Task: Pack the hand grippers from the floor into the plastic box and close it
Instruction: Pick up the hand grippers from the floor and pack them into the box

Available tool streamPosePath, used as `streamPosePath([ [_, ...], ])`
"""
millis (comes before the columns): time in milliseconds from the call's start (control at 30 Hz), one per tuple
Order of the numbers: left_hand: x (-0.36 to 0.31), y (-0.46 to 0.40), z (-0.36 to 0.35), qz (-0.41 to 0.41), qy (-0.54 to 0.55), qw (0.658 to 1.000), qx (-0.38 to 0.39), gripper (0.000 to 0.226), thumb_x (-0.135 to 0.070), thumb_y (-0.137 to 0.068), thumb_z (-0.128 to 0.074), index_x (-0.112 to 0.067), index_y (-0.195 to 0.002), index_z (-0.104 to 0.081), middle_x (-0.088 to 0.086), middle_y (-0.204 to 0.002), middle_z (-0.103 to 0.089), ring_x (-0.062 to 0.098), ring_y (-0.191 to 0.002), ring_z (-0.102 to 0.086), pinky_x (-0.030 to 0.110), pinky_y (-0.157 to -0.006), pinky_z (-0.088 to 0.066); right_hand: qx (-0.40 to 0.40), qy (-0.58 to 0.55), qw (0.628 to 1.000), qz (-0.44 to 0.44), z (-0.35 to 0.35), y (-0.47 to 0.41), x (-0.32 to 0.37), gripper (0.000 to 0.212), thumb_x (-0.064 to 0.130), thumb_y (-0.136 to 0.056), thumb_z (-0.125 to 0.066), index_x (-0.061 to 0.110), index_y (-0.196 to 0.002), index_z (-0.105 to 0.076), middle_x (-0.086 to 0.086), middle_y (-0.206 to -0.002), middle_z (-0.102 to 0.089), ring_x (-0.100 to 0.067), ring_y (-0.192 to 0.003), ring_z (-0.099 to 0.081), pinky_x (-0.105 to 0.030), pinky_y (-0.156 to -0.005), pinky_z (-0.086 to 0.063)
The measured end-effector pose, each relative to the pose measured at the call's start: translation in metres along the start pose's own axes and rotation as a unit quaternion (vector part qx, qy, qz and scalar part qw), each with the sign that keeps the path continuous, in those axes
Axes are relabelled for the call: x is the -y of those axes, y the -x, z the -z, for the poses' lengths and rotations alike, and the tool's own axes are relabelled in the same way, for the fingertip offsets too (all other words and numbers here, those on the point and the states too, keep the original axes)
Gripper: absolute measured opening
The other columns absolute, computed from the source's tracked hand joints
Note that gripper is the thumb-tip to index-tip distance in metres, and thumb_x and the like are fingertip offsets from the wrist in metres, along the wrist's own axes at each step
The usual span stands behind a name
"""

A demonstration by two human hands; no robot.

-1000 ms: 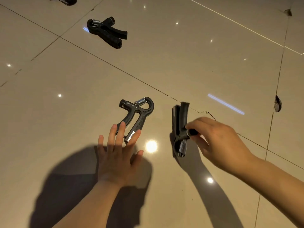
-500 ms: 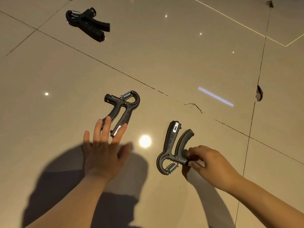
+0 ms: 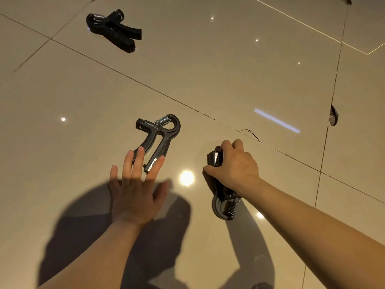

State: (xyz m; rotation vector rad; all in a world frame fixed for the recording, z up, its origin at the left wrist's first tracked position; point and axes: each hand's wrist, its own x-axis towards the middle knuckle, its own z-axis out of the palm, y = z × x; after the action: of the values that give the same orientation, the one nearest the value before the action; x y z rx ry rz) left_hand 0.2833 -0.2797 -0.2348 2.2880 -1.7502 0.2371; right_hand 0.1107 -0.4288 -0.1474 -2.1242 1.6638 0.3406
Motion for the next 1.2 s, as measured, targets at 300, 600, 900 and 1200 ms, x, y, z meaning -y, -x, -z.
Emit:
streamPosePath([
  [300,-0.001,-0.001,0.006,0.015,0.013,0.999,0.037,0.057,-0.051,-0.090,-0.037,-0.030,-0.142,-0.032,0.015,-0.152,-0.023,0.034,-0.141,-0.020,0.060,-0.106,-0.020,-0.113,-0.316,0.930,0.153,0.037,0.070,-0.016,0.072,0.016,-0.067,-0.080,0.042,-0.119,-0.037,0.015,-0.117,-0.038,0.007,-0.106,-0.045,-0.008,-0.085,-0.041],
  [600,0.000,-0.001,0.005,0.007,-0.001,0.999,0.040,0.056,-0.053,-0.091,-0.036,-0.028,-0.142,-0.034,0.017,-0.151,-0.026,0.036,-0.140,-0.022,0.059,-0.106,-0.021,-0.151,-0.229,0.936,0.221,0.031,0.085,-0.027,0.056,0.036,-0.070,-0.063,0.021,-0.122,-0.048,0.005,-0.122,-0.039,0.007,-0.110,-0.042,-0.002,-0.083,-0.037],
  [900,0.001,-0.001,0.006,-0.009,-0.001,0.999,0.041,0.057,-0.052,-0.094,-0.030,-0.027,-0.145,-0.027,0.017,-0.152,-0.019,0.036,-0.141,-0.017,0.059,-0.107,-0.019,-0.152,-0.182,0.919,0.315,0.027,0.099,-0.023,0.054,0.027,-0.069,-0.068,0.019,-0.118,-0.047,0.001,-0.120,-0.038,-0.014,-0.114,-0.047,-0.020,-0.091,-0.043],
  [1200,-0.002,-0.002,0.010,0.018,-0.001,0.997,0.074,0.059,-0.053,-0.090,-0.032,-0.030,-0.144,-0.030,0.016,-0.152,-0.024,0.035,-0.140,-0.020,0.058,-0.104,-0.021,-0.133,-0.102,0.943,0.287,0.028,0.103,-0.019,0.050,0.026,-0.070,-0.055,0.020,-0.118,-0.045,0.000,-0.128,-0.034,-0.016,-0.104,-0.046,-0.018,-0.074,-0.041],
])
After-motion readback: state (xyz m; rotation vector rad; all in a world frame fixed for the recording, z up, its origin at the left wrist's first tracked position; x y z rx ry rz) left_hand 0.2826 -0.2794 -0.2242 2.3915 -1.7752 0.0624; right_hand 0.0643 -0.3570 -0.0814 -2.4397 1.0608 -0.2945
